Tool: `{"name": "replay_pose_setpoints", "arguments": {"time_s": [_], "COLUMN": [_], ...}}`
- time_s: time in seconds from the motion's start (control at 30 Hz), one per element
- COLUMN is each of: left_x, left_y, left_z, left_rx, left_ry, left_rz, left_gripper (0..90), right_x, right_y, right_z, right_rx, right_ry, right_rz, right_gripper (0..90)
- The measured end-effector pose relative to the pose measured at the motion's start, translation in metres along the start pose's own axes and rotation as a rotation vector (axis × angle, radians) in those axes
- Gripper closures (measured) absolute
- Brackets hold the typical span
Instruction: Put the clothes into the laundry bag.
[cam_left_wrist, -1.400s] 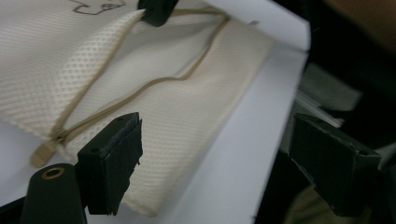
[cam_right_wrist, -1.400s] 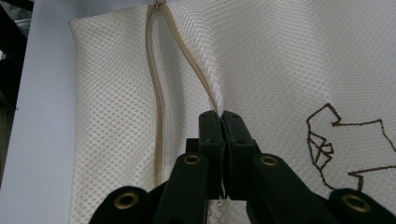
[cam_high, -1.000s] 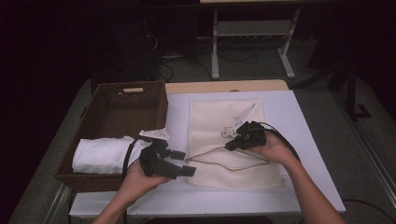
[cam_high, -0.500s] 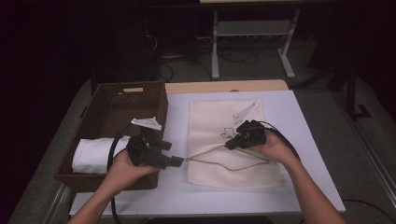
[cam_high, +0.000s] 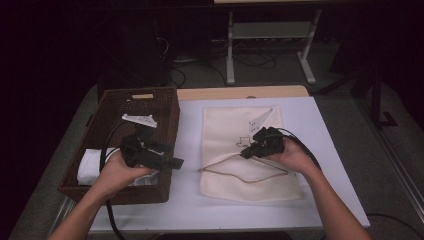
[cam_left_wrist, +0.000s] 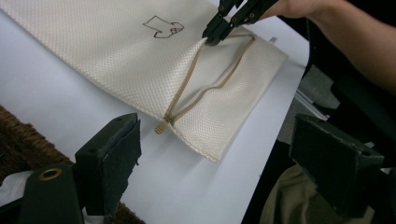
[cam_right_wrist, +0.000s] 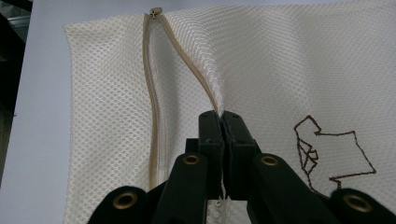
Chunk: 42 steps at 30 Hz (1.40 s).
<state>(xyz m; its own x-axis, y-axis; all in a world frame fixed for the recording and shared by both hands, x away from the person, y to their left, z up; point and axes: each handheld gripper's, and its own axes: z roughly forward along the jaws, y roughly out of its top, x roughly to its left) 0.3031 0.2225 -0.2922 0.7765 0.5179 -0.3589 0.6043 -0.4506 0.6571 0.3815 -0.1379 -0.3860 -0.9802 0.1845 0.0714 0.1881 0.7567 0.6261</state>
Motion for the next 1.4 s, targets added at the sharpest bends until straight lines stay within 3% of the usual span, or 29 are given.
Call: {"name": "replay_pose_setpoints", "arguments": {"time_s": [0.27, 0.6, 0.73, 0.77, 0.9, 1.0, 1.2, 1.4], "left_x": [0.018, 0.046, 0.058, 0.065, 0.074, 0.082, 0.093, 0.104], "left_y": [-0.005, -0.015, -0.021, -0.026, -0.032, -0.04, -0.051, -0.065], "left_z": [-0.016, -0.034, -0.039, -0.041, -0.045, -0.05, -0.058, -0.058], "left_rx": [-0.008, 0.009, 0.038, 0.054, 0.085, 0.135, 0.169, 0.268], "left_ry": [0.006, 0.112, 0.182, 0.218, 0.262, 0.341, 0.378, 0.442], "left_rz": [-0.034, -0.055, -0.044, -0.045, -0.032, 0.0, -0.005, -0.005], "left_gripper": [15.4, 15.3, 15.3, 15.2, 14.9, 14.7, 14.6, 14.6], "right_x": [0.0, -0.002, -0.003, -0.003, -0.003, -0.004, -0.004, -0.005], "right_y": [0.001, 0.003, 0.003, 0.003, 0.002, 0.002, 0.003, 0.003], "right_z": [0.001, 0.002, 0.002, 0.002, 0.002, 0.002, 0.004, 0.005], "right_rx": [0.004, 0.002, 0.001, -0.002, -0.004, -0.004, -0.001, -0.002], "right_ry": [0.0, 0.005, 0.008, 0.006, 0.007, 0.007, 0.008, 0.008], "right_rz": [0.001, -0.004, -0.002, -0.004, -0.001, 0.0, 0.0, -0.002], "right_gripper": [87.0, 86.9, 86.9, 86.9, 86.8, 86.8, 86.8, 86.8]}}
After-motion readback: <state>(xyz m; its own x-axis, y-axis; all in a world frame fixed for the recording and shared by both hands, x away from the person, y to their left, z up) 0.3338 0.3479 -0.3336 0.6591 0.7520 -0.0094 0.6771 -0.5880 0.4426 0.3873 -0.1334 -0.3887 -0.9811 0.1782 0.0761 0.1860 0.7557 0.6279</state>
